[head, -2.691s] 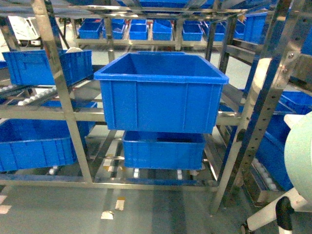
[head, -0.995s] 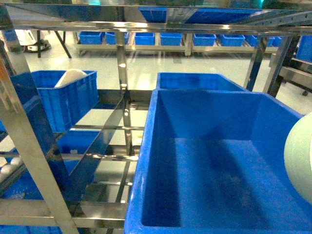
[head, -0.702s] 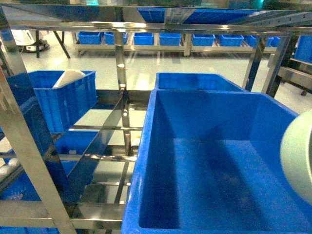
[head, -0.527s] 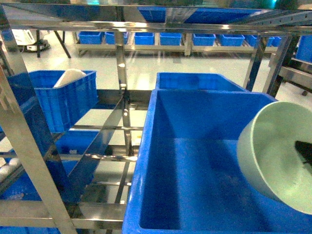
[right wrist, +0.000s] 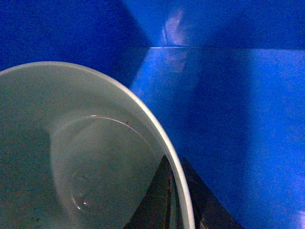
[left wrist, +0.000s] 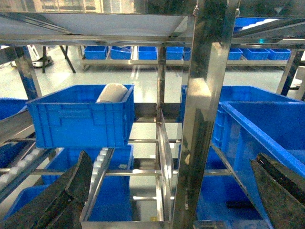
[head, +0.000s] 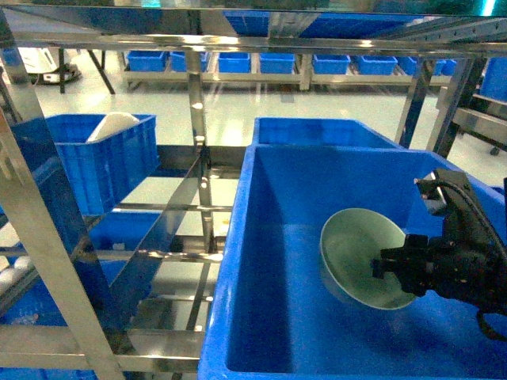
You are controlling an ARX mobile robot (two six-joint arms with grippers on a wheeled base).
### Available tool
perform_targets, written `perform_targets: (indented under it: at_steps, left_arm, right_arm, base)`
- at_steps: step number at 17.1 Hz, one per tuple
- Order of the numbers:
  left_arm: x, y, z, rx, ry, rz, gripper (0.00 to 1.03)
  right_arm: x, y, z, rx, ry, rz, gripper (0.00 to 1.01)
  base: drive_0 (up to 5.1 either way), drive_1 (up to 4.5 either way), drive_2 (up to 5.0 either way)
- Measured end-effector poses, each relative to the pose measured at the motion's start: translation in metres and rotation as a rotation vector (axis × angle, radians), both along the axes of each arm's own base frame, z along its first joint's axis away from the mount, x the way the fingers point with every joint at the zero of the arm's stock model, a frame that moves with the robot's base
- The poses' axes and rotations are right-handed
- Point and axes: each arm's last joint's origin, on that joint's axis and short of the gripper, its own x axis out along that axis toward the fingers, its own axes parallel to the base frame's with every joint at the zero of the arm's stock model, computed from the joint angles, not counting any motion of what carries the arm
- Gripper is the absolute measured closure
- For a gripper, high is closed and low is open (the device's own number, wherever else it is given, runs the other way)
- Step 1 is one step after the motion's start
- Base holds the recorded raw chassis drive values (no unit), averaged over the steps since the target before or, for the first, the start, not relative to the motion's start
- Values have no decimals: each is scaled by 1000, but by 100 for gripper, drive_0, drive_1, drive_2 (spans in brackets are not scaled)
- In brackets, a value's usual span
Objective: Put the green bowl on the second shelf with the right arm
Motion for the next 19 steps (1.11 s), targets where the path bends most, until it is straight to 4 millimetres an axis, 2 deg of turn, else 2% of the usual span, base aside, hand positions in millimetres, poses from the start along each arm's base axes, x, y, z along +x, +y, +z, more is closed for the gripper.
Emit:
perform_targets:
  at_steps: [2,5,6,8,9,11,15,16,17,19]
  left_arm:
    - [0,0,0,0,0,0,5]
    - [0,0,0,0,0,0,5]
    - [0,0,0,0,0,0,5]
    - [0,0,0,0,0,0,5]
    - [0,0,0,0,0,0,5]
    - [0,0,0,0,0,0,5]
    - [0,0,0,0,0,0,5]
    - [0,0,0,0,0,0,5]
    - [0,0,0,0,0,0,5]
    - [0,0,0,0,0,0,5]
  right_arm:
    - [14,7,-19,-17,58,6,98]
    - [9,9,-41,-11,186,16,98]
    - [9,10,-41,1,194,10,98]
    - [11,14,-37,15,156,2,84]
    - [11,17,-33,11,116,-14,69]
    - [10,18,-23,-20,27,-68,51]
    - [-3,22,6,-34,-120,-107,2]
    - [-13,13,38,-19,-228,-143,3]
    - [-35,-4,64,-13,-301,-194,3]
    - [-41,-7,67,-16,-307,-205,3]
  base:
    - [0,0,0]
    - [0,0,0]
    - [0,0,0]
    - [0,0,0]
    - [0,0,0]
    - [0,0,0]
    - [0,0,0]
    - [0,0,0]
    - [0,0,0]
    - [0,0,0]
